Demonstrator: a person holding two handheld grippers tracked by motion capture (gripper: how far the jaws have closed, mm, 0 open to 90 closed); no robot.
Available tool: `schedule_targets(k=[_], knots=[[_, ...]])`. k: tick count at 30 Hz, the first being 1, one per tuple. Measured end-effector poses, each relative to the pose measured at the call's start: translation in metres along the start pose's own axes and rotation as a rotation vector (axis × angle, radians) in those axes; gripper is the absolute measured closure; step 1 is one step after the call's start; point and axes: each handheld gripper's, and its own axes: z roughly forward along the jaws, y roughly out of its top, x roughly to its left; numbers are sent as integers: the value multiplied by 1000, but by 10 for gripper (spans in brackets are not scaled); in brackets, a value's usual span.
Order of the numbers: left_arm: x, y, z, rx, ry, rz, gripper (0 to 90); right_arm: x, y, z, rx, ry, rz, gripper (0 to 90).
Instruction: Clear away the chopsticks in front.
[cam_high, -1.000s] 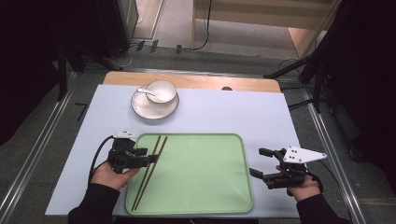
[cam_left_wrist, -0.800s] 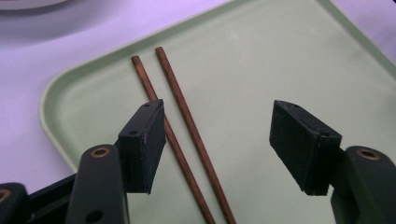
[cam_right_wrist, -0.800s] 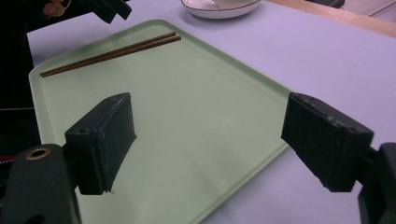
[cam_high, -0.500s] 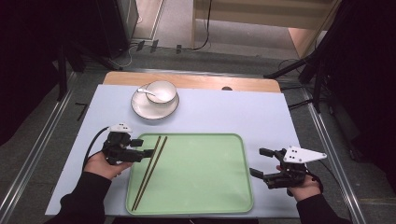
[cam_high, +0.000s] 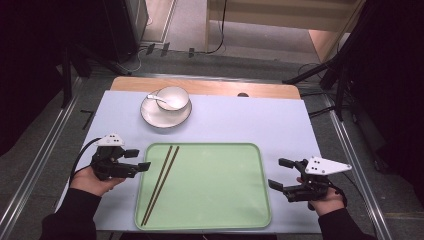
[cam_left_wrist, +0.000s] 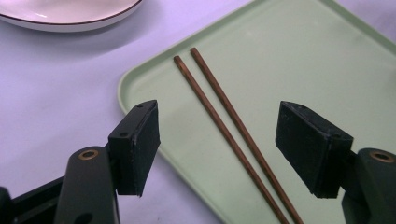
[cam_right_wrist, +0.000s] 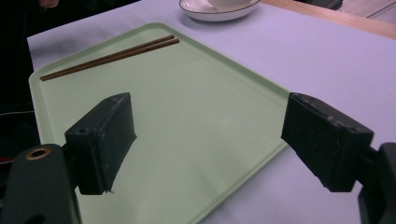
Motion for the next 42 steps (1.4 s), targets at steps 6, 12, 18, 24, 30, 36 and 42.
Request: schedule_targets(k=[6,12,18,24,30,36,42], knots=[[3,-6,-7,-10,8,-7,303,0,0,-1,-6,-2,-1,174],[7,-13,-16,-26,24,-21,305,0,0,-2,-7,-2,2,174],[11,-24,-29,-34,42,-40,305,0,0,-3,-11,-2,3,174],[14,-31,-37,-53,60,-48,304,-1,1,-3,-12,-3,2,174],[21,-39,-39,-54,81,-69,304,0,0,-2,-8,-1,4,174],[23,-40,-37,-56,85,-74,301,0,0,-2,-6,2,3,174],[23,-40,-38,-59,87,-71,301,0,0,-2,-7,2,2,174]])
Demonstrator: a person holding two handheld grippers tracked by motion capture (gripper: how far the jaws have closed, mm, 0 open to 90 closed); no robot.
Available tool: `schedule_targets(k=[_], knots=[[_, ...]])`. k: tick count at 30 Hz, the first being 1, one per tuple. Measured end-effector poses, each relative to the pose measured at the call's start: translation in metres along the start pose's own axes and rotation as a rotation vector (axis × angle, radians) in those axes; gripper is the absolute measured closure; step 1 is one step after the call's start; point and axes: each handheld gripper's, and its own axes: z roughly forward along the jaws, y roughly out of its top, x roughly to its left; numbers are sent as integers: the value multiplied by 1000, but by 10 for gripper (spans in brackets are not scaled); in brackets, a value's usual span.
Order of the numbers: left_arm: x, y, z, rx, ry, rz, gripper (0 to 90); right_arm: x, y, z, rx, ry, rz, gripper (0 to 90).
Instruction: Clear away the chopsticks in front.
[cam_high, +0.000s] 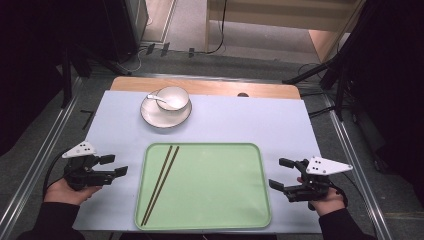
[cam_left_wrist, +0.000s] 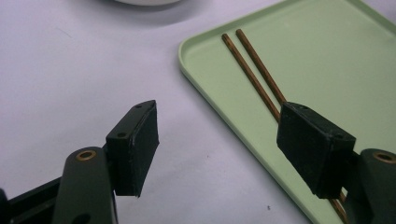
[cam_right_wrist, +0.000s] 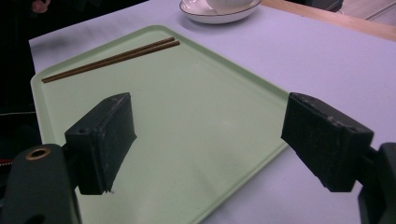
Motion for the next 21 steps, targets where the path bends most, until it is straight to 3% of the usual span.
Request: schedule_targets(k=[21], knots=[[2,-1,0,1,5,-4,300,1,0,1,4,2,-1,174]])
